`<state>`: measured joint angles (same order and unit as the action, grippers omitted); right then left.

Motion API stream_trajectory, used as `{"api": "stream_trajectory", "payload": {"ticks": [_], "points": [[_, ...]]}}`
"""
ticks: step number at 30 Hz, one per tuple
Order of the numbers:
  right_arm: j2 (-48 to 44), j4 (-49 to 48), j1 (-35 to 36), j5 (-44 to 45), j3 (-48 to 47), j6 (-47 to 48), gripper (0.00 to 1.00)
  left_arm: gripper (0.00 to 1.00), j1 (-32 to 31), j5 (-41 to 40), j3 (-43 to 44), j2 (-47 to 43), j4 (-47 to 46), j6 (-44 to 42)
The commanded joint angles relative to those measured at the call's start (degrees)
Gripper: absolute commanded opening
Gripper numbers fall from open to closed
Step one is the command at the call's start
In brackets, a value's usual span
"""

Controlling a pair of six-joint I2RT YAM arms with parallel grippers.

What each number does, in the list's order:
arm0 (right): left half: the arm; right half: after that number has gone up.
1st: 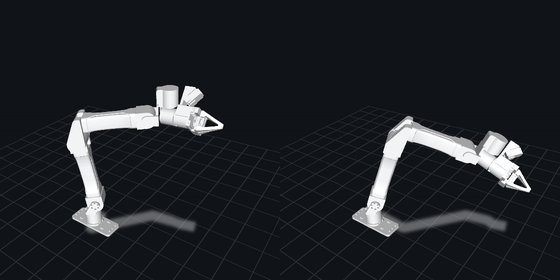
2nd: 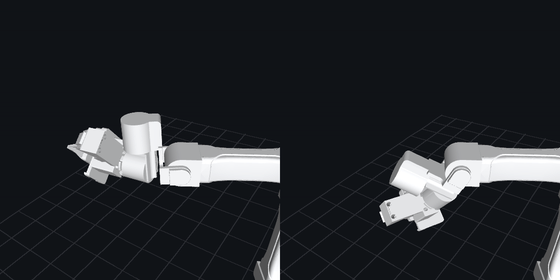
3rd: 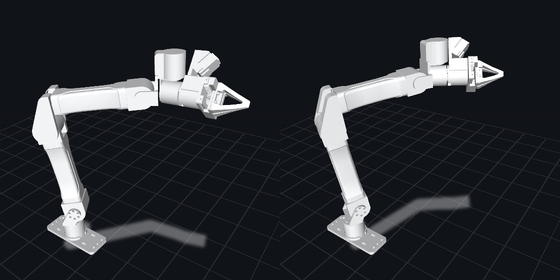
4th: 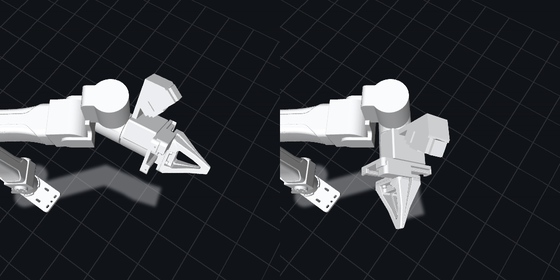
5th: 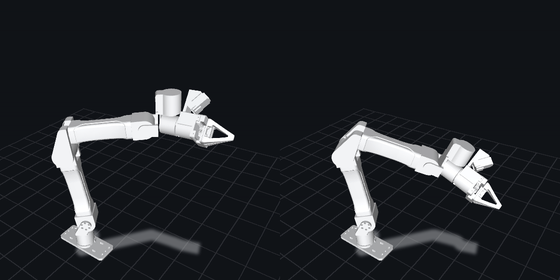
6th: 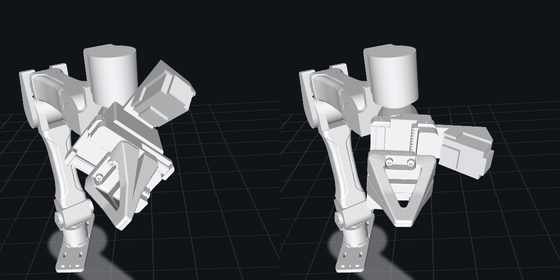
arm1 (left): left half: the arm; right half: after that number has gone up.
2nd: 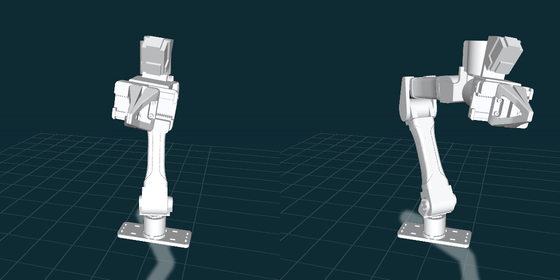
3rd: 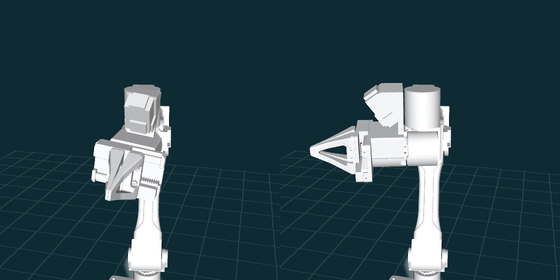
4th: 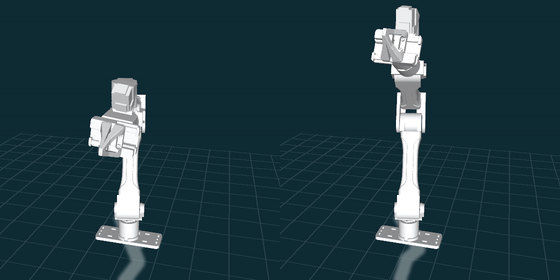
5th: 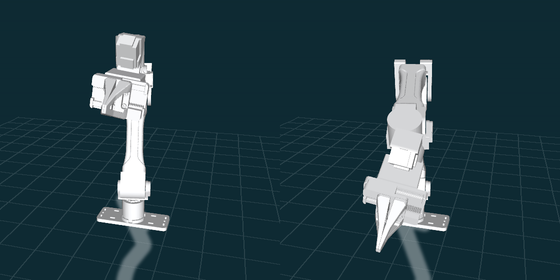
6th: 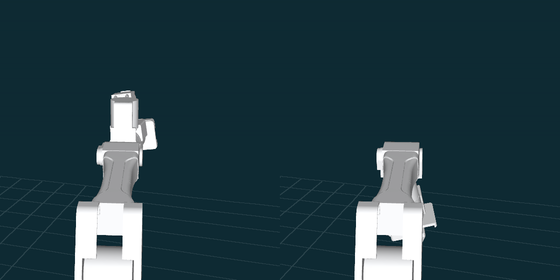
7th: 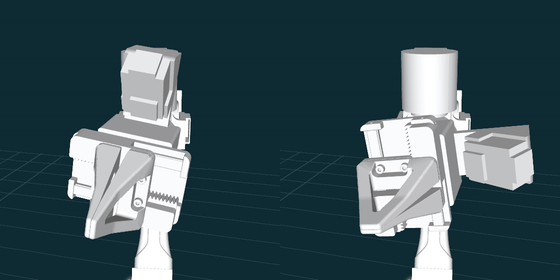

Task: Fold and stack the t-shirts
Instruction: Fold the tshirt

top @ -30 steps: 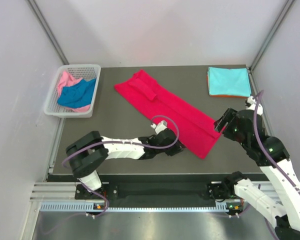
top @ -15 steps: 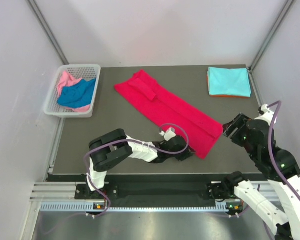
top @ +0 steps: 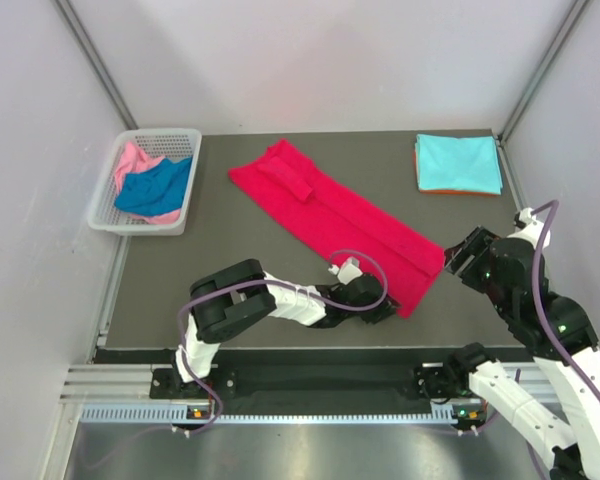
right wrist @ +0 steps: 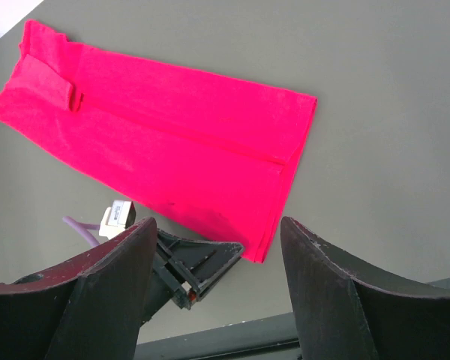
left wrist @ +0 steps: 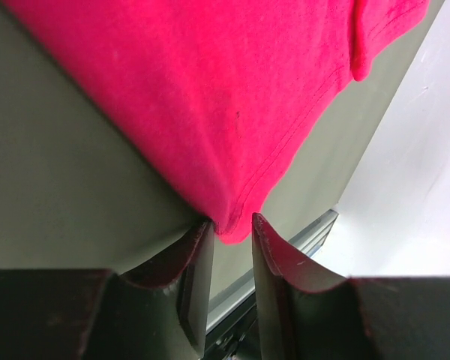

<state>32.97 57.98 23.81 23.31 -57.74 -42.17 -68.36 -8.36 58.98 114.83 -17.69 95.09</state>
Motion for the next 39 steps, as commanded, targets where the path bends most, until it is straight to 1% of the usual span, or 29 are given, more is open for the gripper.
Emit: {"api": "stream_trajectory", "payload": {"ticks": [1,3,6,7,10,11,14,18,21,22,26,31,35,39], "points": [[-0.5,-1.9,-0.3,0.6,0.3,-0.3,0.67,0.32,-0.3,-0.6,1.3,2.6,3.0,0.6],[-0.5,-2.1,-0.3,0.2,0.3,-0.3,0.67,0.31,-0.3,0.3,1.6,2.9,3.1,0.7],[-0.3,-2.0,-0.3,0.2,0.3,-0.3,0.67,0.25,-0.2,0.5,1.1,2.5,4.2,1.1],[-0.4,-2.0,-0.4,0.2,0.2,-0.3,0.67,0.2,-0.3,0.4,0.9,2.2,4.5,1.2],[-0.4,-2.1,-0.3,0.2,0.1,-0.5,0.67,0.1,-0.3,0.4,0.2,1.0,4.7,0.0],[-0.5,-2.1,-0.3,0.1,0.1,-0.5,0.67,0.0,-0.4,0.7,0.5,0.9,5.7,-0.5],[-0.2,-2.4,-0.4,-0.5,0.2,-0.5,0.67,0.0,-0.5,1.9,1.7,0.6,9.3,-2.3],[0.6,-2.6,-0.3,-1.0,0.0,-0.1,0.67,0.0,-0.7,1.8,1.5,-2.1,14.1,-4.8],[0.8,-2.9,-0.4,-1.6,0.3,0.2,0.67,0.0,-0.6,2.5,0.4,-3.6,15.5,-6.8],[0.7,-3.2,-0.4,-2.0,0.5,0.3,0.67,0.0,-0.7,3.3,-0.3,-3.9,16.9,-6.9],[0.7,-5.4,-0.4,-4.8,2.4,1.0,0.66,0.0,-1.1,5.3,-4.7,-5.7,16.7,-6.3],[1.9,-6.5,-0.3,-6.4,3.6,1.7,0.67,0.0,-1.1,3.6,-10.9,-12.2,17.4,-6.9],[2.4,-7.3,-0.3,-7.5,4.3,2.3,0.67,0.0,-1.5,2.7,-12.9,-16.2,24.3,-8.3],[3.1,-8.3,-0.5,-8.5,4.7,2.3,0.67,0.0,-2.0,1.4,-16.3,-20.9,26.2,-6.8]]}}
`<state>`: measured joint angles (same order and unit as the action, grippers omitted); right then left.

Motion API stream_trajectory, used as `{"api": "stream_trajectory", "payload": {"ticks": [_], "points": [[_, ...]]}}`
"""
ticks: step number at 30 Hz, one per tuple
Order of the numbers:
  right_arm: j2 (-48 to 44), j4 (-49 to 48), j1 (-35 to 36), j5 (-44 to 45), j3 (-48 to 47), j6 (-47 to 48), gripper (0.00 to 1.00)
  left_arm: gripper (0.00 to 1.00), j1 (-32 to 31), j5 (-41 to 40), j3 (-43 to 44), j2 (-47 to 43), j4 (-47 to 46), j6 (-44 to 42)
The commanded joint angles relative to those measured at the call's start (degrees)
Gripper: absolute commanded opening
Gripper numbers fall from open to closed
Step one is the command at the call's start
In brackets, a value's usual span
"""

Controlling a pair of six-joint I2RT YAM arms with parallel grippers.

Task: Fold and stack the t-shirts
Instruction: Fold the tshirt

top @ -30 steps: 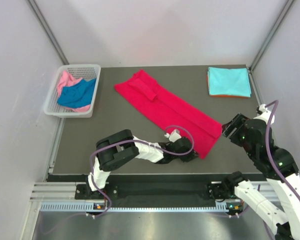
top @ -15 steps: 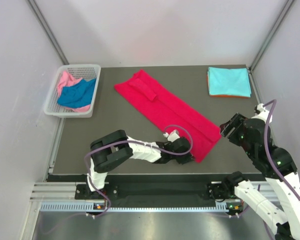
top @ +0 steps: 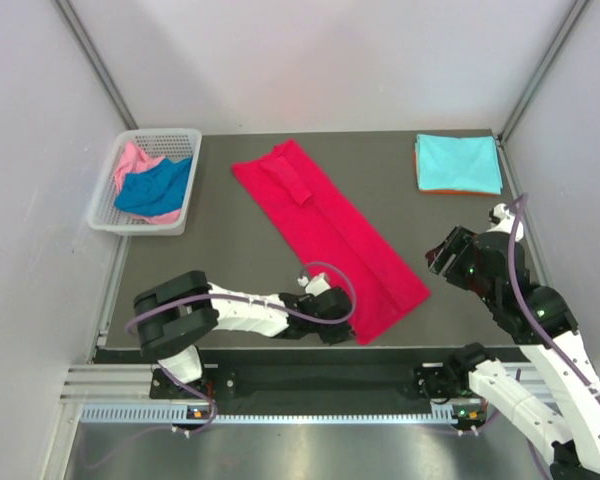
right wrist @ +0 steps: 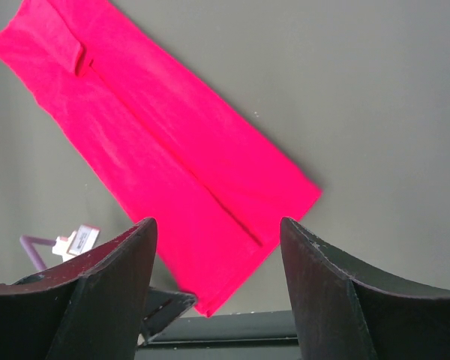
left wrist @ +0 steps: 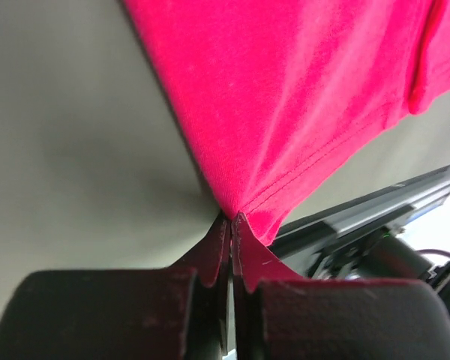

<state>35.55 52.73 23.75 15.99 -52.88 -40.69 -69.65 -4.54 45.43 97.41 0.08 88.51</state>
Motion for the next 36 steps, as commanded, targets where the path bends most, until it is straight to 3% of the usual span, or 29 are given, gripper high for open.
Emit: {"api": "stream_trajectory", "payload": {"ticks": [1,16,28,36], "points": [[0.7,-3.1,-0.3,-1.3,-0.1,0.8,0.67,0.0,-0.8,-2.8,-4.1,-4.3,8.9,0.2],[3.0,-5.6,-0.4,-4.8,1.1,2.0,0.67,0.0,-0.8,-9.1,-9.9,-19.3,21.8,2.1],[5.6,-15.0,-0.3,-21.8,9.3,8.1,0.67,0.0,-0.7,-9.7,-11.5,-27.9,34.3,-1.1],[6.8,-19.8,0.2,-29.1,18.2,7.4,0.59,0.0,-0.5,-9.4,-14.3,-34.2,37.0,-4.5]]}}
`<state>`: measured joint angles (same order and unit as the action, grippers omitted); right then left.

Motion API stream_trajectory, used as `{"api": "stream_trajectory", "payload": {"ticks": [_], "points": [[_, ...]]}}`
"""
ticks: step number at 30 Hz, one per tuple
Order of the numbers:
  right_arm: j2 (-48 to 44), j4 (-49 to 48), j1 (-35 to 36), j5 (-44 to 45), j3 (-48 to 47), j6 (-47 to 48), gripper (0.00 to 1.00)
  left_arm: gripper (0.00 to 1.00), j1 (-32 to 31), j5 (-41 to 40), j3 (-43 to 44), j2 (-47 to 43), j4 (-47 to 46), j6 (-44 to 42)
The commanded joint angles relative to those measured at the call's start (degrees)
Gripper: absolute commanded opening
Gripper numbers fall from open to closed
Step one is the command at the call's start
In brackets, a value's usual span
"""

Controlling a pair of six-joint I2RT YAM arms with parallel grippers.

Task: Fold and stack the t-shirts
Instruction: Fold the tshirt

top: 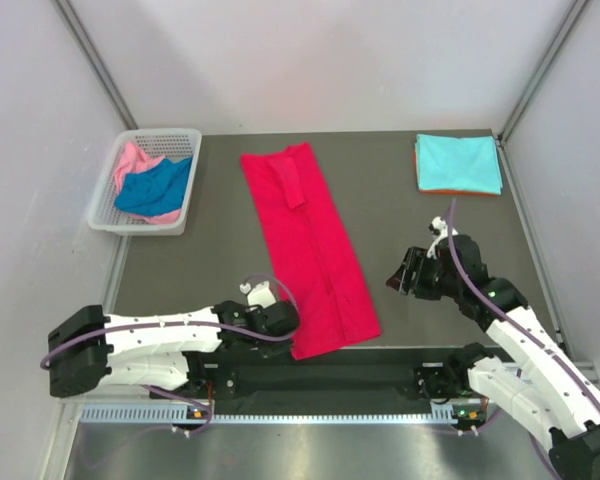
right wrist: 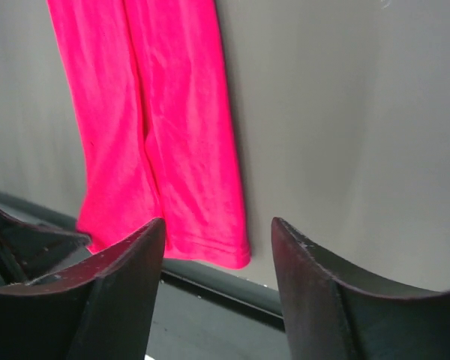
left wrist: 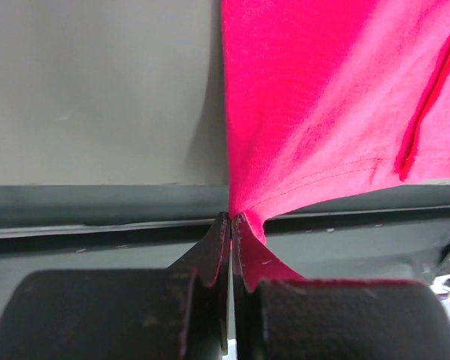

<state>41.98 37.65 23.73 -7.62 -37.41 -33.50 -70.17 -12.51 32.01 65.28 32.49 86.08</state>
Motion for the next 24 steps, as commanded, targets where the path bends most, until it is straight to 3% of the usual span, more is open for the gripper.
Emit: {"api": "stream_trajectory", "payload": {"ticks": [1,11,13,14,17,21,24], "points": [[0.2,-5.3,1.1,-6.5,5.0,-0.6,0.58,0.0,0.1,-1.5,-0.8,-2.3,5.6,-3.1],[2.8,-18.4,11.2,-8.6,18.6,-9.0,0.53,0.0,0.2,2.9,-3.2,-1.8,6.9,-7.2],[4.6,-18.8,14.0,-6.8,18.8,-9.8,0.53,0.08,0.5,3.2,-3.0,-2.2,7.0,-7.6],[4.9,-18.6,14.8,-6.2,18.9,-10.1,0.53,0.21,0.6,3.0,-1.9,-2.1,7.4,-7.6],[5.6,-18.3,16.3,-5.1,19.0,-10.6,0.52,0.34,0.7,0.0,3.8,-1.7,12.5,-8.9],[4.8,-16.7,17.3,-3.9,18.4,-10.9,0.52,0.4,2.5,-5.8,15.1,0.2,19.4,-14.3],[3.0,-13.4,17.5,-1.6,16.9,-10.8,0.52,0.38,5.5,-2.0,19.0,2.6,13.7,-19.5]]}}
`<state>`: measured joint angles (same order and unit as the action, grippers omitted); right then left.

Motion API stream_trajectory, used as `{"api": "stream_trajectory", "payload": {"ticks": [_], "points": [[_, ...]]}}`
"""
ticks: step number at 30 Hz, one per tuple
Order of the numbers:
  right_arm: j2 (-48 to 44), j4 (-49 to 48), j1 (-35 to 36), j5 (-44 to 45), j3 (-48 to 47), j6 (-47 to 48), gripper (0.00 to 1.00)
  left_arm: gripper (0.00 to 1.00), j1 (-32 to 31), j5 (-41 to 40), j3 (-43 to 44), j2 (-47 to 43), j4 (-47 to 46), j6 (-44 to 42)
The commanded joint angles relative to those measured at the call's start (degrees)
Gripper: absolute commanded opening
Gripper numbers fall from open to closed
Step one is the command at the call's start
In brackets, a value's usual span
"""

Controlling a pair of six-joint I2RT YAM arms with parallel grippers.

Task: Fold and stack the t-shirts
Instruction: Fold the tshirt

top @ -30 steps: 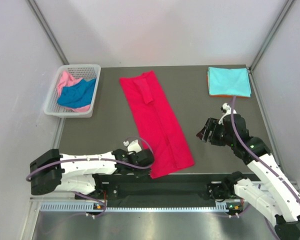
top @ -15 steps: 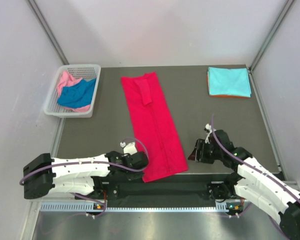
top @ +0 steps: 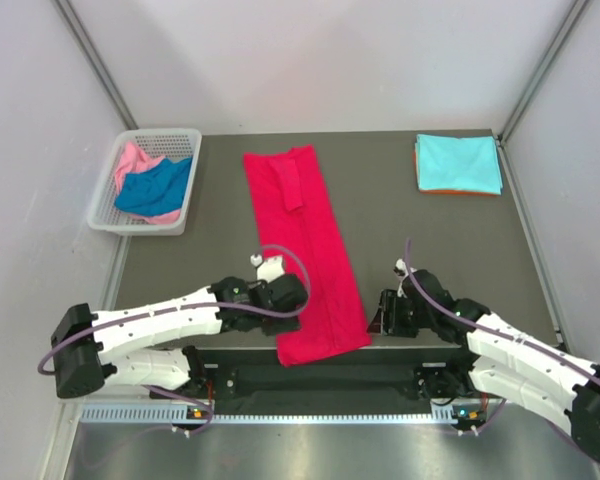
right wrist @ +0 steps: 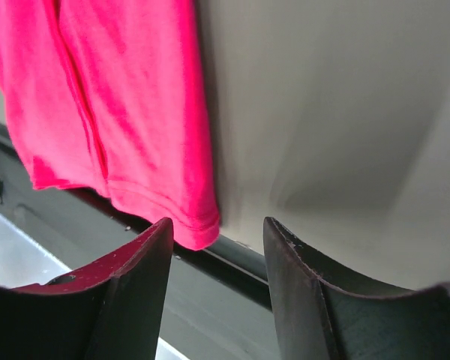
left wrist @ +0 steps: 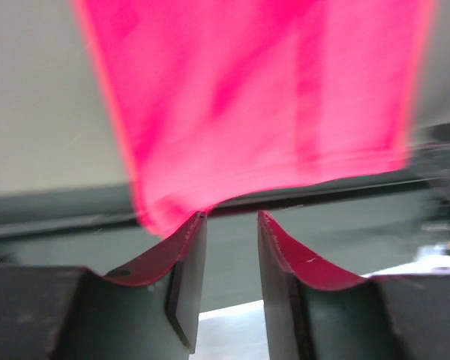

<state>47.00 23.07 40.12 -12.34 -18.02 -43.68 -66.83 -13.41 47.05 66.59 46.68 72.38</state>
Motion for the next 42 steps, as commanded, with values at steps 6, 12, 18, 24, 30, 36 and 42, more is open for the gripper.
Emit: {"api": "stream_trajectory", "payload": {"ticks": [6,12,18,24,30,36,42], "points": [[-5.0,5.8,1.1,7.1,-4.9,-0.7,0.52,0.34,2.5,10.6,-1.5,9.2,-24.3,-3.9],[-6.6,7.0,1.2,7.6,-6.1,-0.5,0.52,0.37,2.3,10.8,-1.1,17.1,-32.3,-3.3],[-7.4,7.3,1.2,7.7,-5.9,-0.5,0.53,0.38,2.4,11.5,-1.5,20.7,-33.2,-1.3],[-7.8,6.7,1.1,7.9,-5.0,-0.7,0.53,0.38,1.8,10.8,-2.0,23.1,-34.0,-0.2],[-7.5,6.6,1.1,7.9,-5.2,-0.8,0.53,0.31,1.7,10.9,-0.7,25.4,-34.5,-0.8],[-7.7,6.8,1.0,8.2,-5.3,-1.1,0.53,0.1,1.7,11.7,-0.2,26.3,-34.3,-1.0],[-8.2,5.7,1.0,8.2,-3.8,-1.8,0.54,0.0,0.9,10.5,1.5,24.0,-30.2,0.0]]}}
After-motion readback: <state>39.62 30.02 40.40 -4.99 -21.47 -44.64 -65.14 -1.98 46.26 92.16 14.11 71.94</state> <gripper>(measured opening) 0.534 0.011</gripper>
